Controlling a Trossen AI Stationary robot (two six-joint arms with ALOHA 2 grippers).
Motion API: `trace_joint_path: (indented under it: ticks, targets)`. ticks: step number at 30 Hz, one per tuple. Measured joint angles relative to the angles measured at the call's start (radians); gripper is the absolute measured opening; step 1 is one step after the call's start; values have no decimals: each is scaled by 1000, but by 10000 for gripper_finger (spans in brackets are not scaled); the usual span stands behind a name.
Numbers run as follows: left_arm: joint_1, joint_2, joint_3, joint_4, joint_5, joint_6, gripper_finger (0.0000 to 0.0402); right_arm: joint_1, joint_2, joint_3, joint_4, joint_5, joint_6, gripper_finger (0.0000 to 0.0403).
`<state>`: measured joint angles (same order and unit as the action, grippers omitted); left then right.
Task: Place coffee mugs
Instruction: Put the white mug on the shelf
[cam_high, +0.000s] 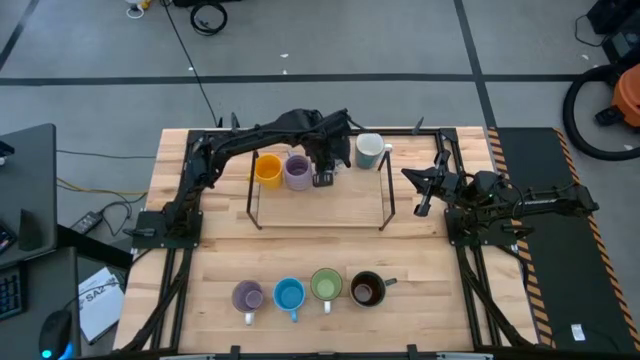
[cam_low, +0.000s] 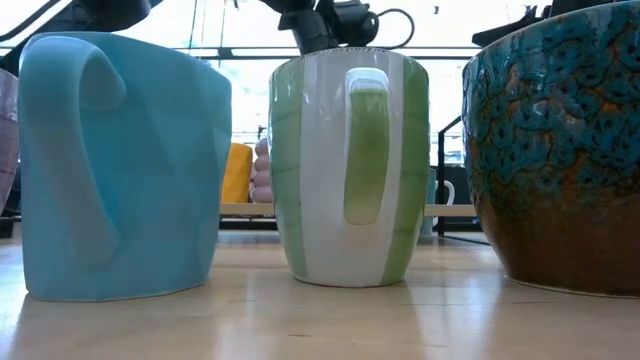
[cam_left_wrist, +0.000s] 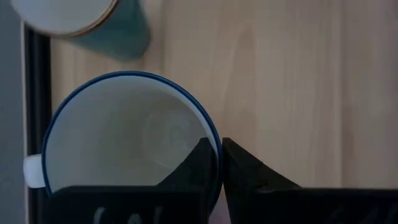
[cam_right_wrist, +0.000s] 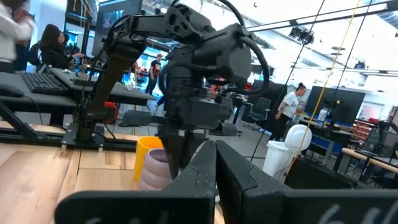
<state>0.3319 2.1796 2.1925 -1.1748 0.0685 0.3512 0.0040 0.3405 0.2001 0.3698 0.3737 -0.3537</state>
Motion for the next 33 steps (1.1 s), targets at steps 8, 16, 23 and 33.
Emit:
trace_joint_path:
  ticks: [8,16,23,33]
  targets:
    - [-34,0,-60,40,-49,-29,27,0,0,0,0,-1,6,9]
    - [-31,-1,-111,77,-48,-47,27,0,0,0,0,-1,6,9]
    - [-31,-2,-111,46,-47,-53,27,0,0,0,0,-1,11,9]
    - [-27,-3,-109,12,-21,-75,27,0,0,0,0,-2,11,9]
